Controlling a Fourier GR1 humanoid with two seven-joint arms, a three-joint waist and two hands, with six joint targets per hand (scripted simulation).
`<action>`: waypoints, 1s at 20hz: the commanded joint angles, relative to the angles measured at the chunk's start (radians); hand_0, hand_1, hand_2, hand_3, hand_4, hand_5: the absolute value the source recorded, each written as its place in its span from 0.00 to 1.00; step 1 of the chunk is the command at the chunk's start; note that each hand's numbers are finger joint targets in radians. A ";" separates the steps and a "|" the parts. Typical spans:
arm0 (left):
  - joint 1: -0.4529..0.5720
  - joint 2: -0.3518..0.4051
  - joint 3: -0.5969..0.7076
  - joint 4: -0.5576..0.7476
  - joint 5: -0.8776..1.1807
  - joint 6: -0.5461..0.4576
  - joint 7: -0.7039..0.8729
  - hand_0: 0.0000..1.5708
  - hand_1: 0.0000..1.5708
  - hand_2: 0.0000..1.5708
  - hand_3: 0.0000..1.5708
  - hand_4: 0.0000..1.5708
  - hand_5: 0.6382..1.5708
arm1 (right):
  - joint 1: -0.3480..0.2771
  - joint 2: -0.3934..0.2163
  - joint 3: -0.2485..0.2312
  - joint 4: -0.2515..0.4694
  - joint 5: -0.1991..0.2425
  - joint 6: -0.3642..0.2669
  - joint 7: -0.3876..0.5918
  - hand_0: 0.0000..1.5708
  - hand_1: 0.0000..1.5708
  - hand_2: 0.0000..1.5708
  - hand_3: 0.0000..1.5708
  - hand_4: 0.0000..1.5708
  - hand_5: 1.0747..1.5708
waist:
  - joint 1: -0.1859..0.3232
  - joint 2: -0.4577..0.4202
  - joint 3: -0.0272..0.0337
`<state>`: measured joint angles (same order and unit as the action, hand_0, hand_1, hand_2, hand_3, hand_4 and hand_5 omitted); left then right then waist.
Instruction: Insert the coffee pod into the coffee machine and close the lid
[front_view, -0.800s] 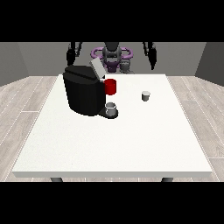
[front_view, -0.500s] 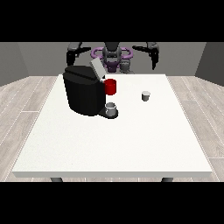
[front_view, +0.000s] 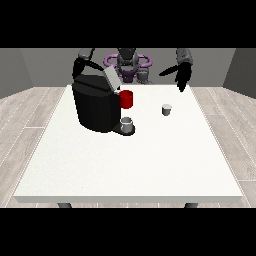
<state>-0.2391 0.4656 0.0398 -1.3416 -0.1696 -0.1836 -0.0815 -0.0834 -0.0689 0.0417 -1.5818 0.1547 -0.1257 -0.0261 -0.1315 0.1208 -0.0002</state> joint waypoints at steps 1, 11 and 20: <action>-0.081 0.083 0.037 0.135 -0.058 -0.017 -0.064 0.00 0.00 0.00 0.00 0.00 1.00 | -0.035 0.007 0.024 -0.023 0.018 0.002 -0.040 0.00 0.00 0.00 0.00 0.00 1.00 | -0.055 0.096 -0.0004; -0.217 0.078 -0.016 0.359 -0.199 -0.026 -0.082 0.00 0.00 0.00 0.00 0.00 1.00 | -0.113 0.037 0.037 0.008 0.069 -0.050 0.078 0.00 0.00 0.00 0.00 0.00 1.00 | -0.040 0.129 -0.0002; -0.341 0.015 -0.029 0.471 -0.330 0.141 -0.139 0.60 0.60 0.62 0.42 0.00 1.00 | -0.202 0.065 0.011 0.096 0.034 -0.062 0.045 0.00 0.00 0.00 0.00 0.00 1.00 | -0.025 0.199 -0.0001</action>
<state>-0.5185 0.5039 0.0130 -0.9011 -0.4512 -0.1190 -0.1911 -0.2162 -0.0140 0.0716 -1.5325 0.1772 -0.1638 0.0441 -0.1736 0.2663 -0.0003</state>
